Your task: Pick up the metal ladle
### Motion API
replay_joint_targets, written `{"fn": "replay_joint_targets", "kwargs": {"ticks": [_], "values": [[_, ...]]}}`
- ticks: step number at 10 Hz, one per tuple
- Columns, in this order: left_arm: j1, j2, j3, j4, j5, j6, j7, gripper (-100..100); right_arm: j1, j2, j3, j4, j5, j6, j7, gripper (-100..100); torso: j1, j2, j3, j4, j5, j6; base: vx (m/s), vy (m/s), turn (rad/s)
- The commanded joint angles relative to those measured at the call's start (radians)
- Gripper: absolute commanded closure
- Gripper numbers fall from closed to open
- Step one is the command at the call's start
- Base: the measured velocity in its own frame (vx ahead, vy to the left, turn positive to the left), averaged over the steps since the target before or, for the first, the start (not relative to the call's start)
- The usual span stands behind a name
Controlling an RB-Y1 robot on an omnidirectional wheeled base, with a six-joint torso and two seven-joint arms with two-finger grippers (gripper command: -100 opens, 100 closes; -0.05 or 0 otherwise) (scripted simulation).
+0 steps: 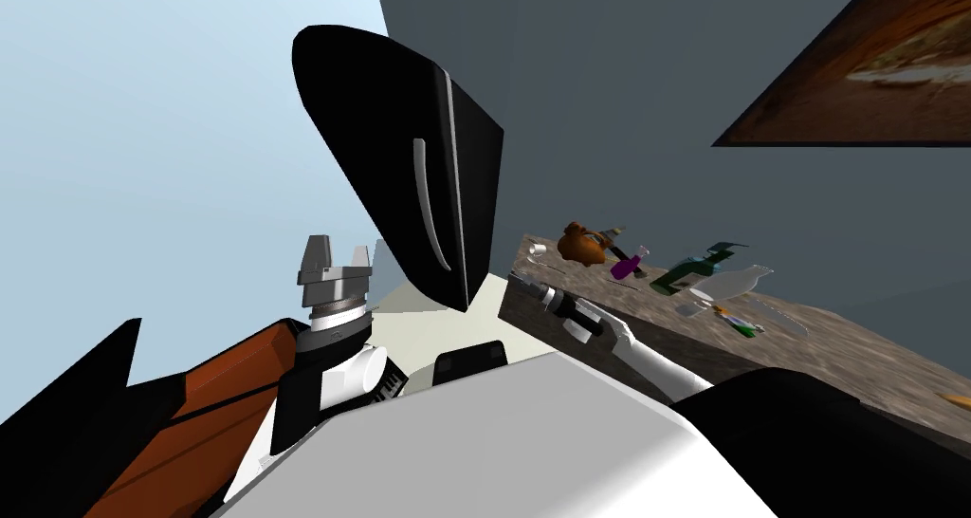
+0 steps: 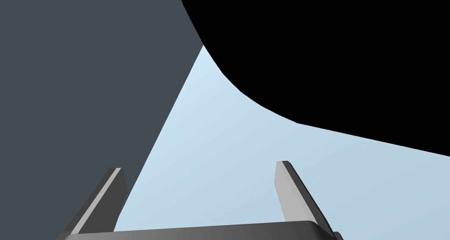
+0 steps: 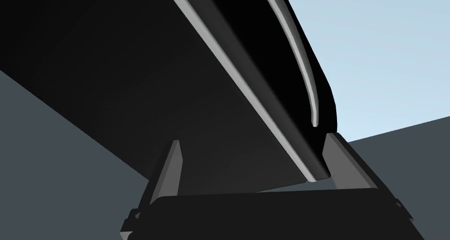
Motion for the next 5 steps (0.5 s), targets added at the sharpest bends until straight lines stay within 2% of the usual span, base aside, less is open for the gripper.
{"fn": "replay_joint_targets", "kwargs": {"ticks": [1,2,3,4,5], "values": [[0.000,0.000,0.000,0.000,0.000,0.000,0.000,0,0.001,-0.039,0.006,0.016,0.010,0.003,0.007,-100,0.000,0.000,0.000,0.000,0.000,0.000,0.028,0.077,0.033],[0.000,0.000,0.000,0.000,0.000,0.000,0.000,0,0.001,-0.078,0.016,0.056,0.029,0.005,0.016,-100,0.000,0.000,0.000,0.000,0.000,0.000,0.038,0.102,0.071],[0.000,0.000,0.000,0.000,0.000,0.000,0.000,0,0.001,-0.100,0.016,0.056,0.029,0.005,0.016,-100,0.002,-0.001,-0.001,0.000,0.000,0.000,0.037,0.096,0.025],[0.000,0.000,0.000,0.000,0.000,0.000,0.000,0,0.002,-0.138,0.026,0.099,0.049,0.006,0.026,-100,0.002,-0.001,-0.001,0.000,0.001,0.000,0.057,0.108,0.061],[0.000,0.000,0.000,0.000,0.000,0.000,0.000,0,0.002,-0.159,0.026,0.099,0.049,0.006,0.026,-100,0.002,-0.002,-0.001,0.000,0.001,0.000,0.053,0.087,0.031]]}}
